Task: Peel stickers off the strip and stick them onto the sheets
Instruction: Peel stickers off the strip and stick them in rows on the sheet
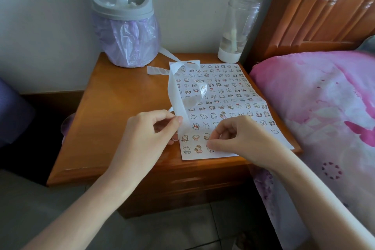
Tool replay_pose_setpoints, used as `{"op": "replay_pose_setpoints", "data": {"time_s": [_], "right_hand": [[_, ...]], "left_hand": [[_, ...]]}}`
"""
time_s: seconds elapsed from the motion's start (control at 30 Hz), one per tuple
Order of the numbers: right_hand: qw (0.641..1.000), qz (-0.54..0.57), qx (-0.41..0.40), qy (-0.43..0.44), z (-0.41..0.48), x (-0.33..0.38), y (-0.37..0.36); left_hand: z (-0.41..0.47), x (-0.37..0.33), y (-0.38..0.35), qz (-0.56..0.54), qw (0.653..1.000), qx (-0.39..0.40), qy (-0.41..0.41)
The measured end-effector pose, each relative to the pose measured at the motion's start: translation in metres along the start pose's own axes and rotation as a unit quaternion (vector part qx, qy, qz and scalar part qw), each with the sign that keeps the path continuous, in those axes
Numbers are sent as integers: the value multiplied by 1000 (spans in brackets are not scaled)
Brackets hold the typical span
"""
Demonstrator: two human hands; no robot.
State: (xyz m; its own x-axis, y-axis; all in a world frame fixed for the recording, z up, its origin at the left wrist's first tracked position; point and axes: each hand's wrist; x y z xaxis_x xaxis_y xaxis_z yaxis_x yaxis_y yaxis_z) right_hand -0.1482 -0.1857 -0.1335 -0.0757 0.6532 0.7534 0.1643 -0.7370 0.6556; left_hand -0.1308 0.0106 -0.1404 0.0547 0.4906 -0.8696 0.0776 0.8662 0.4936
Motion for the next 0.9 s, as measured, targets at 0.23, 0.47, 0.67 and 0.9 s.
{"op": "replay_pose_setpoints", "data": {"time_s": [0.23, 0.47, 0.67, 0.9], "right_hand": [[1000, -13, 10, 17, 3, -4, -2], [999, -9, 47, 20, 4, -6, 5], [998, 27, 47, 9, 6, -6, 11], [998, -5, 50, 32, 3, -9, 6]], "left_hand": [[-1, 0, 0, -4, 1000, 0, 1], [-1, 0, 0, 1, 1000, -2, 3], [-1, 0, 0, 4, 1000, 1, 7], [-3, 0, -2, 30, 999, 0, -14]]}}
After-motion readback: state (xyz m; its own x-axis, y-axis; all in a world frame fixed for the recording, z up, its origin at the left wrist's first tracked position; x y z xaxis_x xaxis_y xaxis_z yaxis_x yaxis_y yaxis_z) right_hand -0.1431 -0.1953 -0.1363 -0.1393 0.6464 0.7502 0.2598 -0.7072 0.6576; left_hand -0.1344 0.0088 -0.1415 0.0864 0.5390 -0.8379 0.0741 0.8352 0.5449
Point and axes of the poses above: each hand's wrist, its own z-axis towards the middle knuckle, its own y-axis out of the back of the hand, x = y × z, and after that the axes turned 9 degrees about y, right-handed
